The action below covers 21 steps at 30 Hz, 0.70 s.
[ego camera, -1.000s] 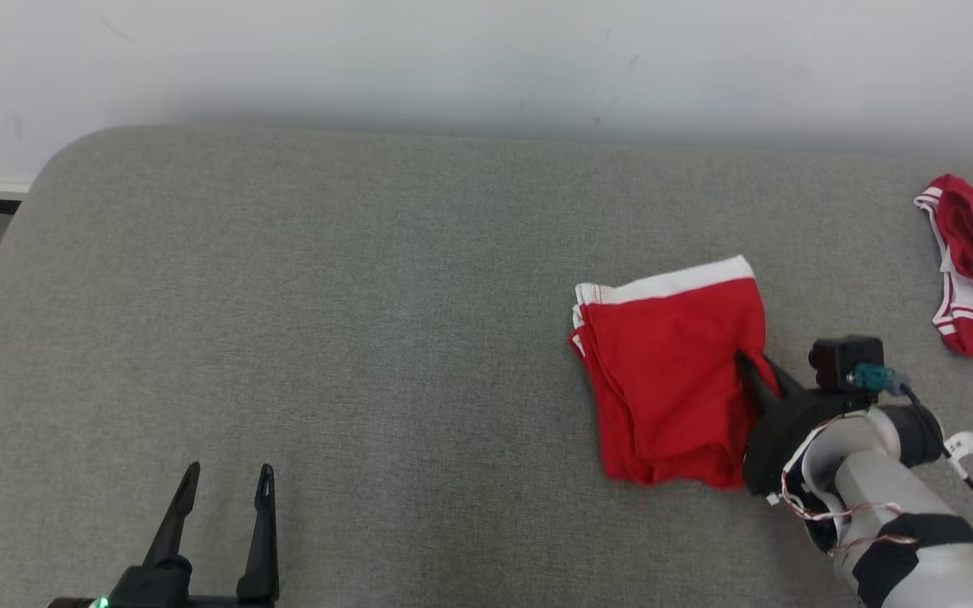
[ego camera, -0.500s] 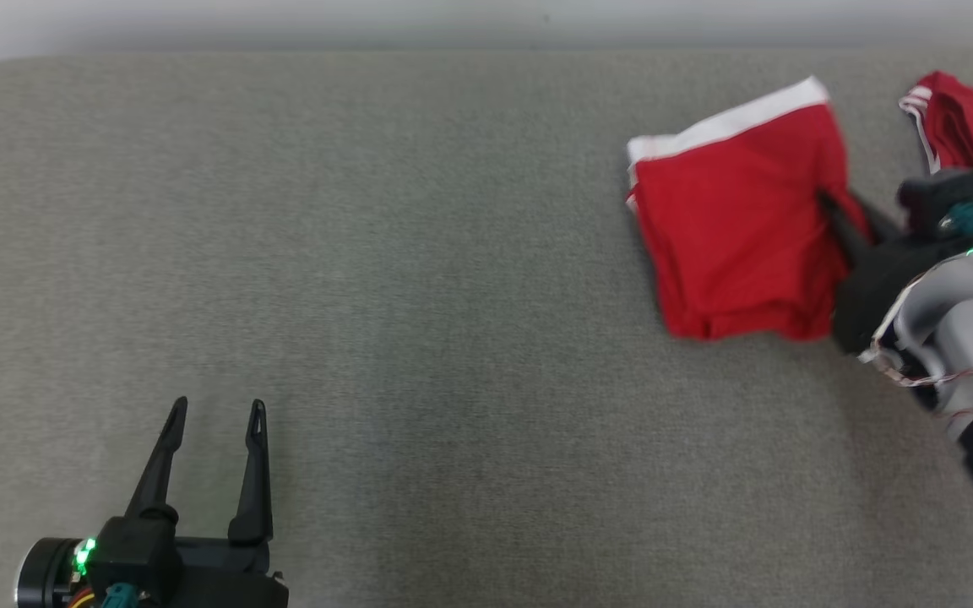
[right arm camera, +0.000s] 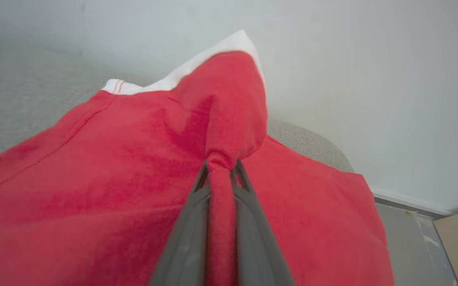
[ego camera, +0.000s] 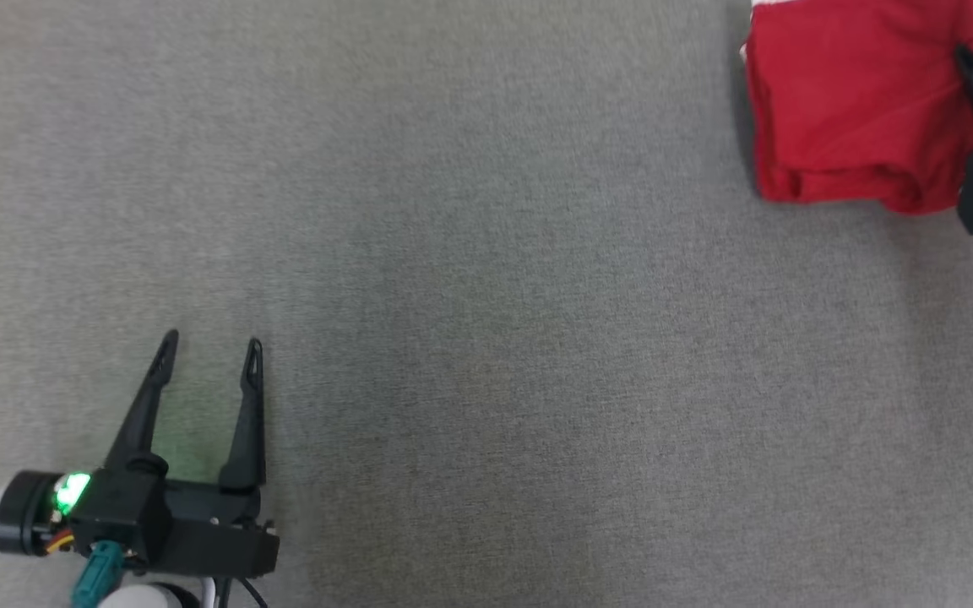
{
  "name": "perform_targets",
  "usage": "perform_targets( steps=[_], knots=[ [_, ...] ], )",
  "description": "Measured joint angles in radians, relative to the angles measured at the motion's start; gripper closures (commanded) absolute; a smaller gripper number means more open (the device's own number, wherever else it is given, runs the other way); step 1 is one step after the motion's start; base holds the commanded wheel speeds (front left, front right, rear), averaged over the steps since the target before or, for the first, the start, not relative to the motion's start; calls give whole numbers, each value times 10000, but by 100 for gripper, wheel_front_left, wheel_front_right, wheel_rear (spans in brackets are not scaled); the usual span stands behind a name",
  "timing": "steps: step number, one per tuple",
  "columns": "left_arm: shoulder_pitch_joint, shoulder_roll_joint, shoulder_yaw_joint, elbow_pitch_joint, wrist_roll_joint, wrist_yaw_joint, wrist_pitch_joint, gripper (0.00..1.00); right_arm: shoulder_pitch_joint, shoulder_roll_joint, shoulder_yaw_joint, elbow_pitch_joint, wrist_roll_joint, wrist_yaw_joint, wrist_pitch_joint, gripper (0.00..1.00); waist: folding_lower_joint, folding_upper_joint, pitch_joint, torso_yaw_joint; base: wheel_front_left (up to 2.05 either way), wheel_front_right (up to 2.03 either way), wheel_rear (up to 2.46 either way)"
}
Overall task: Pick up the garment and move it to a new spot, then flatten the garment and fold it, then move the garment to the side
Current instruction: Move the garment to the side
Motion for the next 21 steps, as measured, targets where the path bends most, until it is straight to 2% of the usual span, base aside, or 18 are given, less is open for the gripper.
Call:
perform_targets(
  steps=[11, 21],
  knots=[
    [-294, 359, -169, -842, 88, -44, 0, 0, -1184, -1482, 477, 391, -94, 0, 148, 100, -1, 0, 1204, -363, 0, 0, 0],
    [-255, 464, -119, -1753, 207, 13, 0, 0, -2057, -2495, 993, 575, -464, 0, 362, 100, -2, -1, 1832, -583, 0, 0, 0]
  ],
)
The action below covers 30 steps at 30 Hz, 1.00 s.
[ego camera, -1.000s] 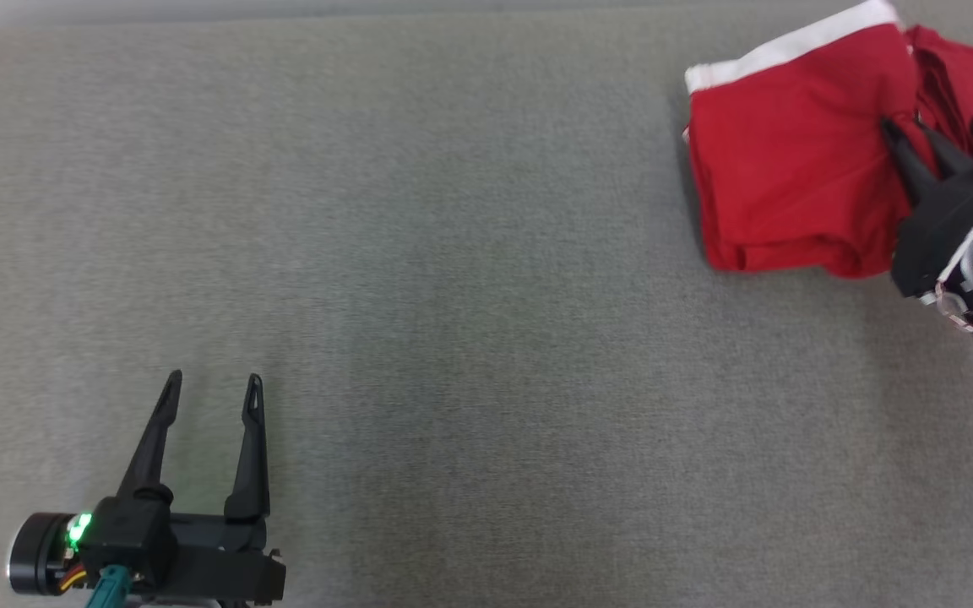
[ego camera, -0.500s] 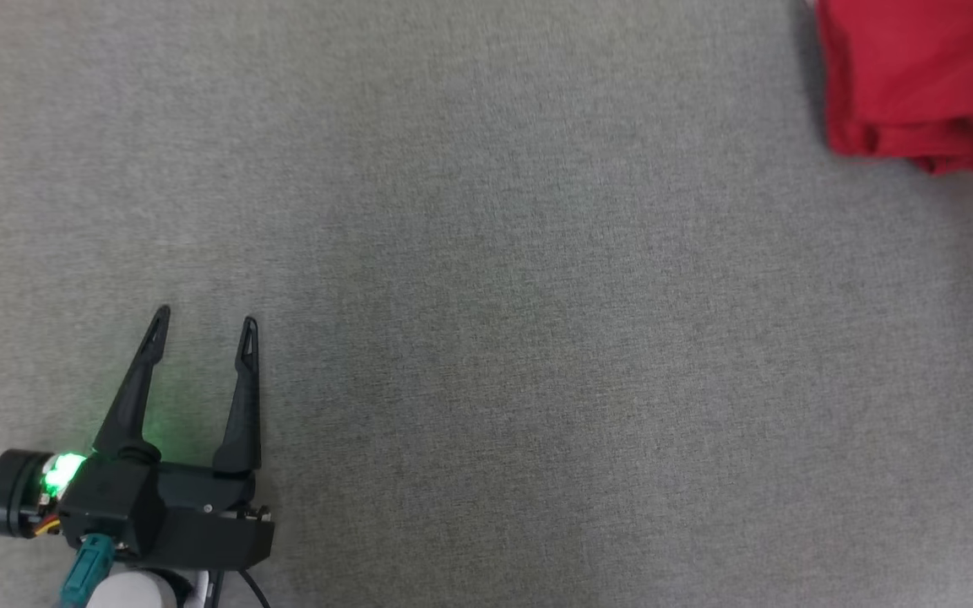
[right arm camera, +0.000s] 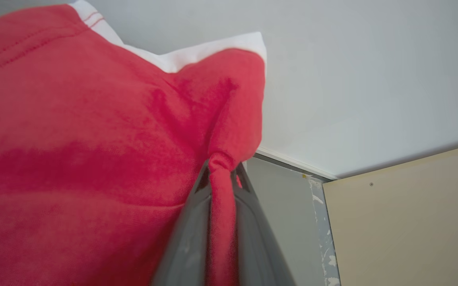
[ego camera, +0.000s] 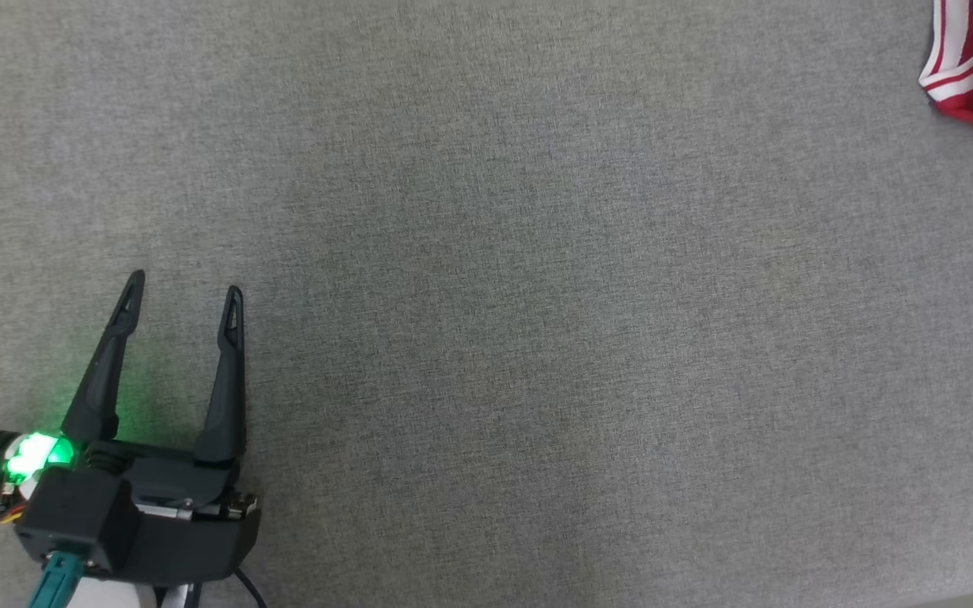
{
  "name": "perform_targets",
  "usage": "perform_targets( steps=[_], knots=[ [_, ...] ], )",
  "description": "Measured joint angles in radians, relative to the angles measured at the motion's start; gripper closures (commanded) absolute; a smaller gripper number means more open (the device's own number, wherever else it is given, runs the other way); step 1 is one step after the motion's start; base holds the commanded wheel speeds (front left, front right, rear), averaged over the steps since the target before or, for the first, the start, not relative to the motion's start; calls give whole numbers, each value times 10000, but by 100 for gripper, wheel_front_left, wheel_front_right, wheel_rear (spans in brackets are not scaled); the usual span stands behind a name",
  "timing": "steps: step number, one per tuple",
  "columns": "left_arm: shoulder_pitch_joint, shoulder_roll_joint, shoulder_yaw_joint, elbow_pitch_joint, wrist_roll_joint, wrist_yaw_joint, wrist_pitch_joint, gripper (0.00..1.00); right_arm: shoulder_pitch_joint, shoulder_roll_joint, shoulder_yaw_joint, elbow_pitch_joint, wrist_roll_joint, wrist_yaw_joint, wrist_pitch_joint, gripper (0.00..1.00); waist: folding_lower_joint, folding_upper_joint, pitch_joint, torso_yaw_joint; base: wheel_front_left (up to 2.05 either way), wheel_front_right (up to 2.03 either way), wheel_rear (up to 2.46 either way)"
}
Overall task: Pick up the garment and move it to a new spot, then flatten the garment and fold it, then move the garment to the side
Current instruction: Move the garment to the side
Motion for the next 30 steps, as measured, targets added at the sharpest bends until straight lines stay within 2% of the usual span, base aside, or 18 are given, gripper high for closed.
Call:
perform_targets(
  steps=[8, 9, 10, 15, 19, 30],
  knots=[
    [30, 48, 61, -403, 27, 31, -2, 0, -471, -278, 297, 113, -251, 0, 155, 98, 0, 0, 234, -7, 0, 0, 0],
    [29, 50, 59, -418, 27, 31, -2, 0, -509, -274, 320, 121, -261, 0, 150, 60, 0, 0, 245, 2, 0, 0, 0],
    [28, 52, 61, -428, 27, 35, -2, 0, -545, -274, 339, 115, -309, 0, 44, 0, 0, 0, 253, 9, 0, 0, 0],
    [37, 44, 88, -353, 27, 105, -2, 0, -775, -134, 268, 535, -698, 0, -205, 0, 0, 1, 101, 35, 0, 0, 0],
    [156, 8, 153, -230, 23, 190, 0, 0, -997, 155, -215, 999, -918, 0, -648, 0, 0, 0, -221, 45, 0, 0, 0],
    [1034, -334, 426, 288, -263, 353, 0, 0, -204, 1751, -1089, 1024, -809, 0, -2418, 0, -1, 0, -1843, 145, 0, 0, 0]
  ],
)
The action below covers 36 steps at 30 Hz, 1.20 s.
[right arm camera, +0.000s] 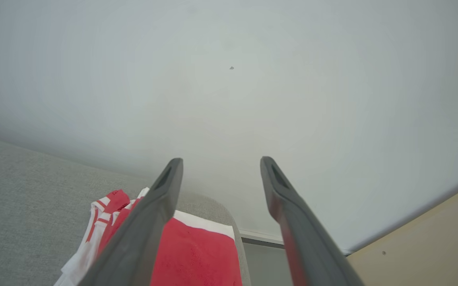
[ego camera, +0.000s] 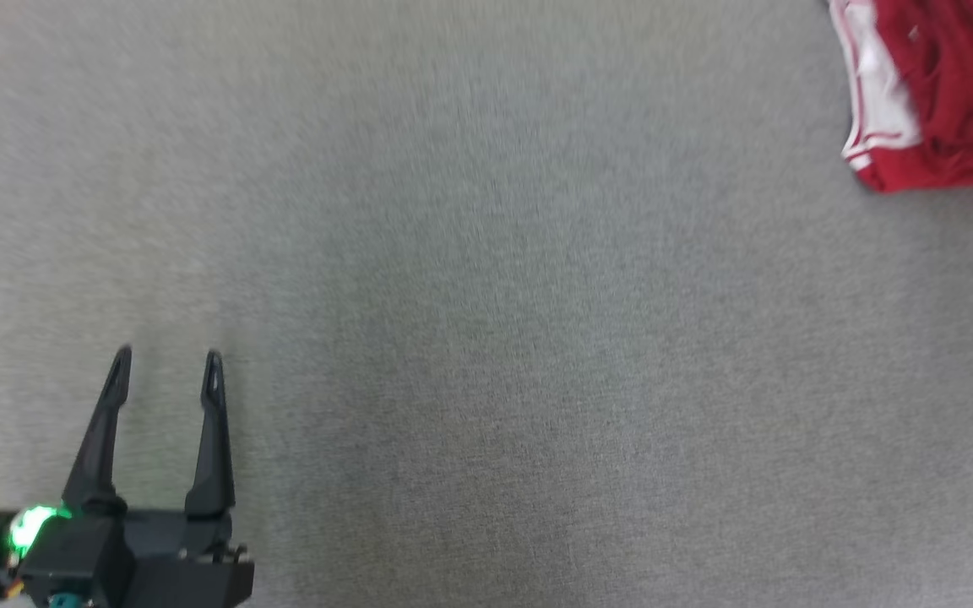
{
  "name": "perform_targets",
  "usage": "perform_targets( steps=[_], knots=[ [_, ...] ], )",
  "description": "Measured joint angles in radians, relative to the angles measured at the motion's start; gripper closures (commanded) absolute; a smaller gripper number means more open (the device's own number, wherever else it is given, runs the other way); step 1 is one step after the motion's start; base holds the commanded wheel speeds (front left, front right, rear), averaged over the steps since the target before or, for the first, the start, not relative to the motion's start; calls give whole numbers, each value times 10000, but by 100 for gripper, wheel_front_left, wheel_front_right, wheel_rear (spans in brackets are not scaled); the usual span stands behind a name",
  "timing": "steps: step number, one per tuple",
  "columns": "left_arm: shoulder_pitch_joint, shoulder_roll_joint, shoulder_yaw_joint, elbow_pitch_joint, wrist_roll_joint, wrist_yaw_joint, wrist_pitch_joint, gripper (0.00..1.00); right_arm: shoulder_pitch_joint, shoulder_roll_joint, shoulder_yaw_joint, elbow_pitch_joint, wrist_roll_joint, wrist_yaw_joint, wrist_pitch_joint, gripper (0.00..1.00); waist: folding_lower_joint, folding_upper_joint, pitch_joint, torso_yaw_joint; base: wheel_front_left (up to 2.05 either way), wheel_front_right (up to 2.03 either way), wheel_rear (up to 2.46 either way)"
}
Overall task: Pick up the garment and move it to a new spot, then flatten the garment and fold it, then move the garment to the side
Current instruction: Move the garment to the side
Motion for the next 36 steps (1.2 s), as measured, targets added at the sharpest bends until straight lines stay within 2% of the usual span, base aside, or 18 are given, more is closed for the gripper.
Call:
perform_targets(
  steps=[4, 9, 15, 18, 20, 29, 36],
  knots=[
    [508, -69, 205, 203, -69, 13, 0, 0, 864, 761, -403, -345, 150, 0, -449, 0, -1, -2, -744, 80, 0, 0, 0],
    [1132, -167, 410, 437, -134, 86, 0, 0, 2252, 1363, -1137, -1103, 272, -2, -637, 0, -2, -3, -1692, 204, 0, 0, 0],
    [1852, -259, 646, 654, -174, 174, 0, 0, 4189, 2242, -2261, -2715, -17, 0, -646, 0, -2, -2, -2725, 333, 0, 0, 0],
    [1986, -284, 686, 713, -188, 173, 0, 0, 4855, 2422, -2690, -3193, -144, -2, -652, 0, -3, -3, -3020, 363, 0, 0, 0],
    [2177, -309, 729, 830, -190, 165, 0, 0, 5932, 2731, -3302, -3877, -336, -2, -654, 0, -3, -3, -3429, 414, 0, 0, 0],
    [2427, -364, 800, 1041, -198, 128, 0, 0, 8490, 3712, -4468, -5505, -742, -2, -654, 0, -3, -2, -4239, 538, 0, 0, 0],
    [2426, -407, 779, 1151, -196, 86, 0, 0, 10308, 4485, -5400, -6690, -1175, -2, -650, 0, 0, -1, -4457, 711, 0, 0, 0]
  ],
)
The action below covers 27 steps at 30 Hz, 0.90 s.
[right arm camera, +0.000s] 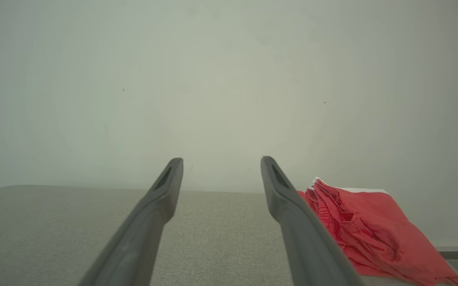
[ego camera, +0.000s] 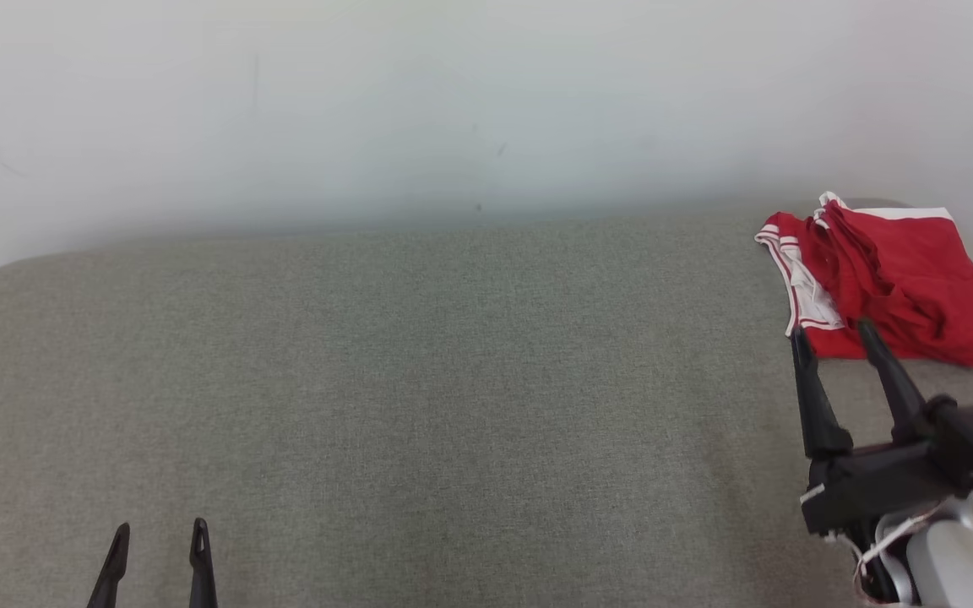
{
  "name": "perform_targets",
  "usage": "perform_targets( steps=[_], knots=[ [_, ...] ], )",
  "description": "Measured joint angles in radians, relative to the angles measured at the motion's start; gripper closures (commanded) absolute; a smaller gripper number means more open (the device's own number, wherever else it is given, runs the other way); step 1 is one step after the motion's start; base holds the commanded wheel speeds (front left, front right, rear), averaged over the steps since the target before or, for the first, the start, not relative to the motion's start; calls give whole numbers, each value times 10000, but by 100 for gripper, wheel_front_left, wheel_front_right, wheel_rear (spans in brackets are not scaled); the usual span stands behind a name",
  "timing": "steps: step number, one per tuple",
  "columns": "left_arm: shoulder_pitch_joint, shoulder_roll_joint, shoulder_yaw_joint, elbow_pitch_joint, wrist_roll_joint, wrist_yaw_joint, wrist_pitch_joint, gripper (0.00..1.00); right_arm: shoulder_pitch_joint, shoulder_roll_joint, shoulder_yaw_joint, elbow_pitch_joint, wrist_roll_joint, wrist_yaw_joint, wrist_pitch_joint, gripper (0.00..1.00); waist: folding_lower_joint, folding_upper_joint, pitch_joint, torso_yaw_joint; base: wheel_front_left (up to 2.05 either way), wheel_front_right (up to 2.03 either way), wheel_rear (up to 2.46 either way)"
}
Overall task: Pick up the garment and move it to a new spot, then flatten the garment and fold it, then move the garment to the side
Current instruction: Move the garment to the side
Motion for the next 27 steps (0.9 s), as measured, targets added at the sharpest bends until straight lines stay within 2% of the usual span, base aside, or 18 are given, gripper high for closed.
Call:
perform_targets(
  steps=[5, 13, 27],
  knots=[
    [1, -33, 21, 167, 2, -2, 0, 0, 1369, 809, -639, -936, -407, 0, -2, 0, 0, 1, -147, 91, 0, 0, 0],
    [1, -8, 128, 360, 50, -15, 0, 0, 2698, 1661, -1116, -1519, -997, 0, -2, 0, -1, 1, -406, 190, 0, 0, 0],
    [-1, 196, -81, 736, 311, -100, 0, 0, 3803, 2278, -1498, -1772, -1687, 0, -2, 0, 0, 1, -661, 451, 0, 0, 0]
  ],
)
